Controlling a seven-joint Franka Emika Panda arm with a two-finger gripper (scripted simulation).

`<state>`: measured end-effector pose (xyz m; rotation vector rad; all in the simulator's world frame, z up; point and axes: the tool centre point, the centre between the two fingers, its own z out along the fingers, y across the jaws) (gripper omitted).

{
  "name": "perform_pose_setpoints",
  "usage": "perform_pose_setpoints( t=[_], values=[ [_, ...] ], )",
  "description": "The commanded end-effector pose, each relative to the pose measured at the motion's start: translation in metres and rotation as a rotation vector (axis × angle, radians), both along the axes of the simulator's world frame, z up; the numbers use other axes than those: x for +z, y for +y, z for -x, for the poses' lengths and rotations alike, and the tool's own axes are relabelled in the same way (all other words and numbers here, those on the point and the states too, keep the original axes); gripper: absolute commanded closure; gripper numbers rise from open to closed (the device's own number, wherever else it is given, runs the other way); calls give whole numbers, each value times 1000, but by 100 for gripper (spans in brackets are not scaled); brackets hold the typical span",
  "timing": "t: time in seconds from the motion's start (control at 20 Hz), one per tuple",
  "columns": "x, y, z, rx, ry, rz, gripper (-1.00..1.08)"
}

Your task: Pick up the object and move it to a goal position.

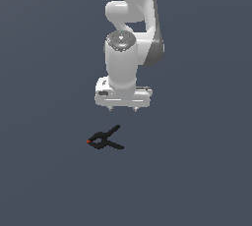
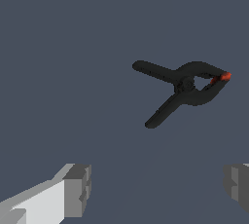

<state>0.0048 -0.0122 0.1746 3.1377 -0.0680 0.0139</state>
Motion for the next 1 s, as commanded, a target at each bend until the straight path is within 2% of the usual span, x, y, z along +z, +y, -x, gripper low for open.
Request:
perform_pose_setpoints(
  t=[0.0,0.4,0.95],
  values=[
    [0,0,0,0,0,0,-92],
    [18,-5,-5,-9,-16,20,-92],
    [14,-8,-8,-58,-14,16,-92]
  ],
)
